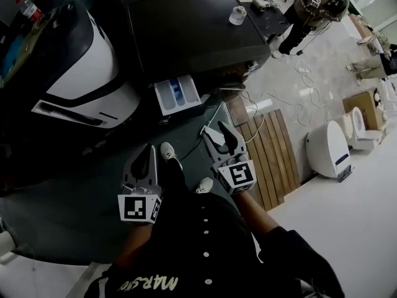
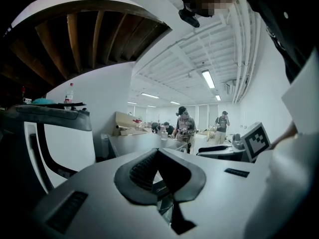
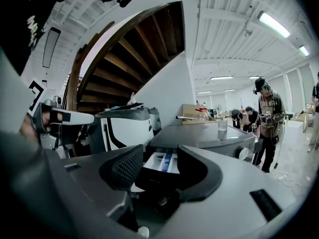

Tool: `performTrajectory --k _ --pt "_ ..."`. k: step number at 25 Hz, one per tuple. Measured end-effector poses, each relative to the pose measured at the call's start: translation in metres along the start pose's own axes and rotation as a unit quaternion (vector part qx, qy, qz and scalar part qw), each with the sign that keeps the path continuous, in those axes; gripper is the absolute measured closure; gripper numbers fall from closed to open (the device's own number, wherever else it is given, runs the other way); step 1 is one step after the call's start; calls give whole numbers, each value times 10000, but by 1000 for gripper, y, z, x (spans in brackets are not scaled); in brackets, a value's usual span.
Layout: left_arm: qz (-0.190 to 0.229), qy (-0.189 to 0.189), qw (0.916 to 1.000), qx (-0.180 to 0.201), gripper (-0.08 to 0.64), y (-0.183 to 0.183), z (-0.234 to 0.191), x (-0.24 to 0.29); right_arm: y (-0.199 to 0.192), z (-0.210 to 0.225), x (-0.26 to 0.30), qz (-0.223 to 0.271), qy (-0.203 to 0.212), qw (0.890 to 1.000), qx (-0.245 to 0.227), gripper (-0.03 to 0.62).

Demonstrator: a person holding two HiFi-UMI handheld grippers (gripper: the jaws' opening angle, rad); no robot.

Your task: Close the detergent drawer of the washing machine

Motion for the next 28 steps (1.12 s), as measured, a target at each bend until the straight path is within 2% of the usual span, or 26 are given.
performTrajectory --k 6,14,21,28 --pt "-291 58 9994 -183 557 -18 -15 3 -41 -13 34 -495 76 9987 91 374" --pt "-475 227 9982 -273 557 -30 -36 6 -89 -17 68 -1012 34 9945 254 374" --pt "-656 295 9960 -536 557 -38 -47 16 -117 -17 86 -1322 -99 9907 315 374" --pt "-804 251 9946 -602 557 -43 -53 28 -136 -17 98 -1563 -129 9869 382 374"
Point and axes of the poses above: the fingertips, and each gripper's own axes: x forward along the fingers, z to its right, y out of its top, the point moved 1 cm from there along -x, backward along the fingers, and after that the axes turned 6 degrees about -x, right-handed, at the moved point
